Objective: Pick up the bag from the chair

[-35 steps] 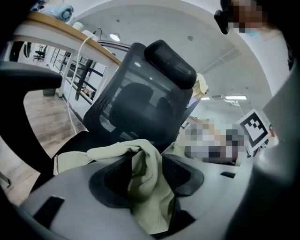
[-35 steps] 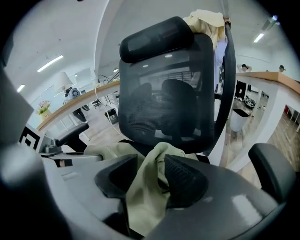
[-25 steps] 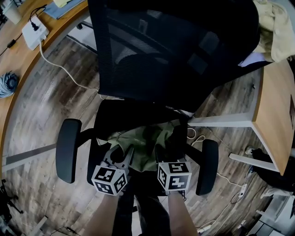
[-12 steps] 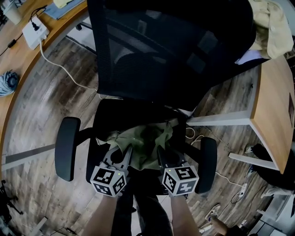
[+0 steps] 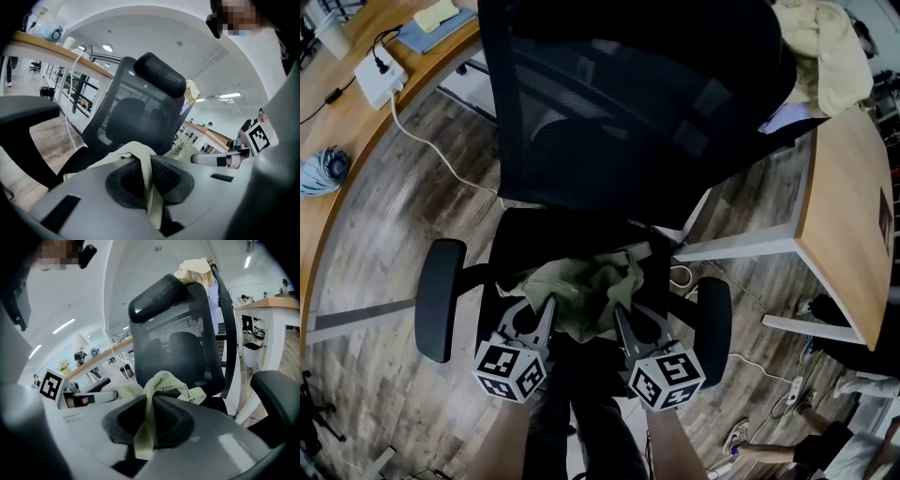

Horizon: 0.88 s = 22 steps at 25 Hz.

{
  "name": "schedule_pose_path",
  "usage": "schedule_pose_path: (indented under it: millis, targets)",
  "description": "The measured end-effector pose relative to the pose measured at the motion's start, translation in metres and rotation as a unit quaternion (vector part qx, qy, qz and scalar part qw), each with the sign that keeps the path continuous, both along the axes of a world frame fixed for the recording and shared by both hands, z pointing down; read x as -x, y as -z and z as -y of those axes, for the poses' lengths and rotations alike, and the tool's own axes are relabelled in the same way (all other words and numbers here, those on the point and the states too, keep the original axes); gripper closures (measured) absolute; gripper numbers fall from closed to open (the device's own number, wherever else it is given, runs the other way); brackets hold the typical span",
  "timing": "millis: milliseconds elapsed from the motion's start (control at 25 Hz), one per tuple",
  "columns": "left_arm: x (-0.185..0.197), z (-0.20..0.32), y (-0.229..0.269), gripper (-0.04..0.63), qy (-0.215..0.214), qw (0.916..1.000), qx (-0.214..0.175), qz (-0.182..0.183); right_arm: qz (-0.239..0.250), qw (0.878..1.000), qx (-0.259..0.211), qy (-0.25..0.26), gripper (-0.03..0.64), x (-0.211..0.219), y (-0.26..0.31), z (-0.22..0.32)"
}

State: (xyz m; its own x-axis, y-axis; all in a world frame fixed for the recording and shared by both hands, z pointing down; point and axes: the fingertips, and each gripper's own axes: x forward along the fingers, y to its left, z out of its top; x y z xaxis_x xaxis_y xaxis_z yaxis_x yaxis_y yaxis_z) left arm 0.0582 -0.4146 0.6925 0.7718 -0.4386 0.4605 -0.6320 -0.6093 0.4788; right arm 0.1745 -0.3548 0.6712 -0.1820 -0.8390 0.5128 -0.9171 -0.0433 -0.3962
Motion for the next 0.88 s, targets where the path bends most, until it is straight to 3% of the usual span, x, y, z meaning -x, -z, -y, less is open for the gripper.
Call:
schedule_pose_path:
  millis: [160,880]
  targets:
    - [0.001,0.000,0.011,0.583,0.004,0.9999,-0.010,-0.007,0.026,0.999,-0.017,-0.014,0.574,0.000,0.012,-0.002]
    - [0.004,-0.004,0.103,0.583,0.009,0.9978,-0.058,-0.032,0.042,0.996,-0.083,-0.003,0.575,0.008,0.106,-0.013]
